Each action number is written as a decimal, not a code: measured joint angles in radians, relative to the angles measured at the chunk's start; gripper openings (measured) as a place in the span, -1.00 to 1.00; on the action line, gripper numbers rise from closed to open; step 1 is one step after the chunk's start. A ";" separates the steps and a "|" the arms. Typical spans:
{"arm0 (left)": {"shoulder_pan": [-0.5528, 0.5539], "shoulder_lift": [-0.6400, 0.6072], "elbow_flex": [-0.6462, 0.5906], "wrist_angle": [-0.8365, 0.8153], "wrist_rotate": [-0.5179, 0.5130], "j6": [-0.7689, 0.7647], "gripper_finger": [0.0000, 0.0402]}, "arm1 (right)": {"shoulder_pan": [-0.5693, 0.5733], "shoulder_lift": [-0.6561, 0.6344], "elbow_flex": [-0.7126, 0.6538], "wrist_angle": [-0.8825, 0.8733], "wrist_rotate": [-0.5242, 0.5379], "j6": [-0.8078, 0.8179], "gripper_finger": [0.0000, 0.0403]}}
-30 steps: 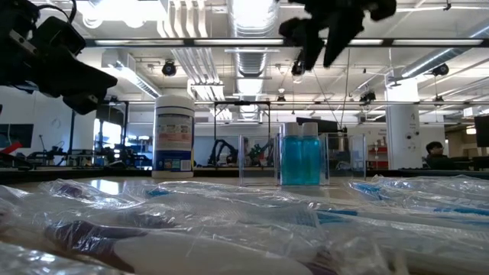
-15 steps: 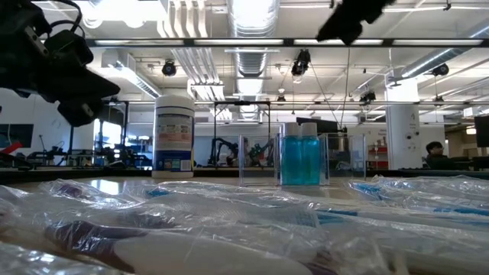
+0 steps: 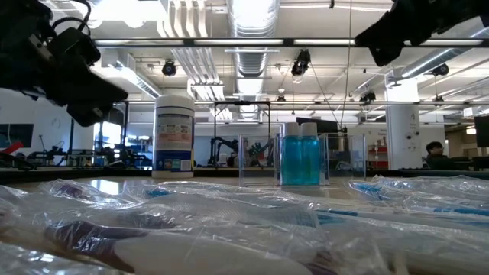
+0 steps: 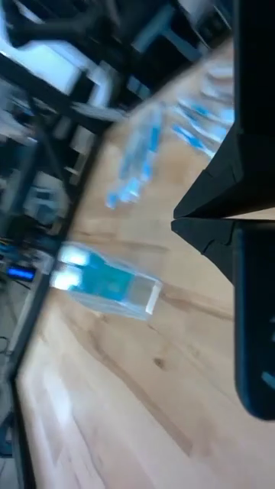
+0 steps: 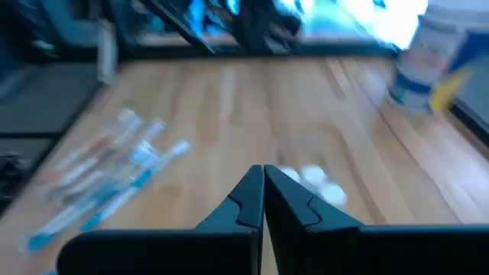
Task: Pick & Place toothbrushing station
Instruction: Put the blue toothbrush into the transparent organizer
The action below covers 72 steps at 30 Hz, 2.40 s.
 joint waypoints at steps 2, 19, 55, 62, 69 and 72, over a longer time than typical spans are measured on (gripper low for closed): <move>0.000 0.015 0.018 0.003 0.000 0.042 -0.96 | 0.000 -0.047 -0.052 0.086 -0.049 -0.047 -0.96; 0.002 0.020 0.037 0.071 0.122 0.155 -0.95 | -0.204 -0.331 -0.295 0.283 -0.256 -0.108 -0.96; -0.113 0.938 0.861 -0.551 0.338 0.238 -0.81 | -0.204 -0.325 -0.398 0.308 -0.139 -0.083 -0.96; -0.121 1.082 1.033 -0.659 0.271 0.366 -0.38 | -0.204 -0.326 -0.398 0.311 -0.139 -0.107 -0.96; -0.114 1.134 1.061 -0.745 0.255 0.395 -0.01 | -0.204 -0.325 -0.398 0.308 -0.140 -0.135 -0.96; -0.114 1.142 1.062 -0.743 0.256 0.412 0.07 | -0.204 -0.325 -0.398 0.305 -0.140 -0.136 -0.96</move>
